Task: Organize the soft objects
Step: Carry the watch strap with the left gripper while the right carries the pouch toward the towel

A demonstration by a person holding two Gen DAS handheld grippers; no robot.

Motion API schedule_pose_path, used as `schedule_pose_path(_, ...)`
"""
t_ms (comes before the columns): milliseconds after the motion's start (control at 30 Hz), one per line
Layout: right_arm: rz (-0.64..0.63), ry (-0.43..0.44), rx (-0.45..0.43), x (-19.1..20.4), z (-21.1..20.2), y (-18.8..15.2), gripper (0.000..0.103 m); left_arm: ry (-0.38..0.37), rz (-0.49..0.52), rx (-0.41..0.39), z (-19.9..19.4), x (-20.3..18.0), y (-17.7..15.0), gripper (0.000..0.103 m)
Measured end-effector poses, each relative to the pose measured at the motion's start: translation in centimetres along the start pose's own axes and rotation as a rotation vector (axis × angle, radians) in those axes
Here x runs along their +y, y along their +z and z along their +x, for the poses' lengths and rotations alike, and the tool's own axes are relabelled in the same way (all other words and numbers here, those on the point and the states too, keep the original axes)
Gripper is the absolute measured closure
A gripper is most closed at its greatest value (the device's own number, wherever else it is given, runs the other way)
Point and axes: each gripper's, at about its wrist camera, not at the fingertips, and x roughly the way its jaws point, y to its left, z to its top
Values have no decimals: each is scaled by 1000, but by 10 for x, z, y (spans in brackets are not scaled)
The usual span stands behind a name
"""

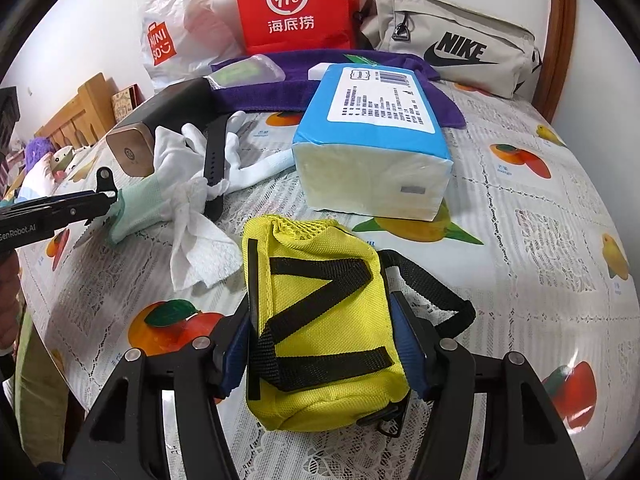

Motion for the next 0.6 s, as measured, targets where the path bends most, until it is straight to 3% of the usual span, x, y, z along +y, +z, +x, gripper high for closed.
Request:
schedule_pose_path(167,-5,-3,4,1,0,0,40,16,-14,-11,5,4,-2,74)
schedule_pose_path(333,-15,-11,7,2,0,0,40,2,-29,-3,13,8,-1,71)
schedule_pose_path(433,-20,-13,10,3,1,1,40,35,-17,2,23,5,-1,70)
schedule_pose_path(600,-26,-12,15,2,2,2,40,12,-27,-4,23,7,2,80)
